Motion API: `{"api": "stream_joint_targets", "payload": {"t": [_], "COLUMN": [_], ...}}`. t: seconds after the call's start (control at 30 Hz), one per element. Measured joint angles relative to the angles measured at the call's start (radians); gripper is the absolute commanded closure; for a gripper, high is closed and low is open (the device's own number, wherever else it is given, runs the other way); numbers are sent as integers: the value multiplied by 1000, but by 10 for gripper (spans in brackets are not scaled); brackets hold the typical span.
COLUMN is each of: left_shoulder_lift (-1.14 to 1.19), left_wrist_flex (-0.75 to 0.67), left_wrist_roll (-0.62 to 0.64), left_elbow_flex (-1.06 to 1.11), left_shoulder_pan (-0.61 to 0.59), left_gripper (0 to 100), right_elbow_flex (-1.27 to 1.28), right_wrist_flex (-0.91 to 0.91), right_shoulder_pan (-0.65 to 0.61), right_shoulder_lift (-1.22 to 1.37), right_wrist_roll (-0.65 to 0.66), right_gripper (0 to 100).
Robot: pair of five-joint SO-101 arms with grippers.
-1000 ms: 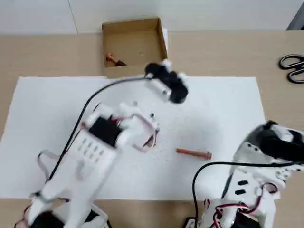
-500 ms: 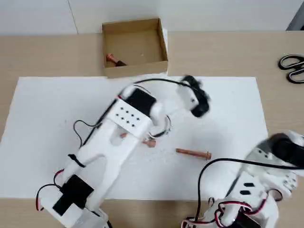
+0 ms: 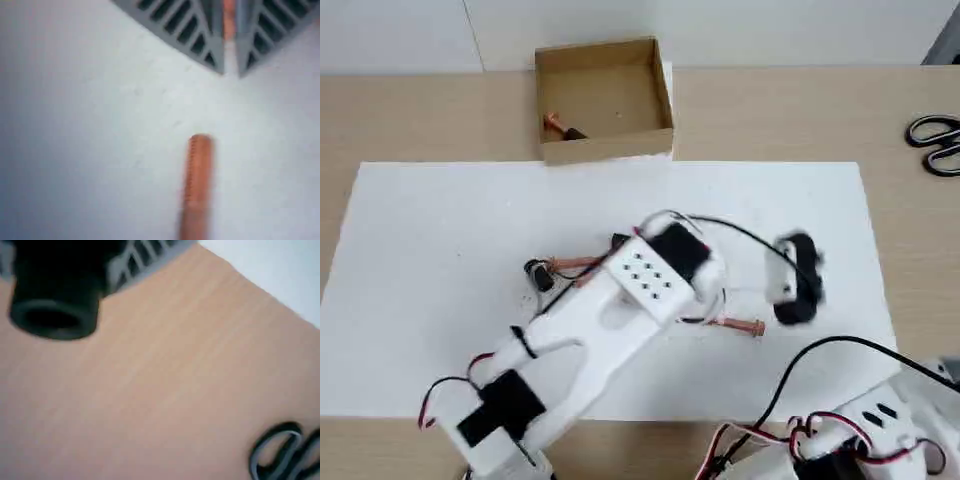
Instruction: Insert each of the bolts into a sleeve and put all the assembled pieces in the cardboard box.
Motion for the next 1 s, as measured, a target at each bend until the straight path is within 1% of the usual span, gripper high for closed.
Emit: {"api": "stream_joint_targets", "payload": {"t": [0.1,0.27,0.43,0.5,0.53,0.6,0.67,0.83,1.0], "left_shoulder_lift": [84,213,338,396,419,443,459,459,459], "left_wrist_flex": [0,25,155,216,224,235,242,244,244], "left_wrist_roll": [-46,-58,-54,-21,3,29,37,44,51], "left_elbow_flex": [-28,-212,-462,-563,-598,-626,-635,-647,-647], "left_shoulder_pan": [29,40,41,43,46,54,69,124,133], "left_gripper": [994,994,991,967,945,907,891,892,892], "right_elbow_flex": [43,66,66,66,66,66,66,66,66], "right_wrist_flex": [0,0,0,0,0,0,0,0,0], "right_shoulder_pan": [21,25,25,25,25,25,25,25,25], "right_shoulder_lift": [2,3,3,3,3,3,3,3,3], "right_wrist_roll": [0,0,0,0,0,0,0,0,0], "right_gripper": [995,995,995,995,995,995,995,995,995]}}
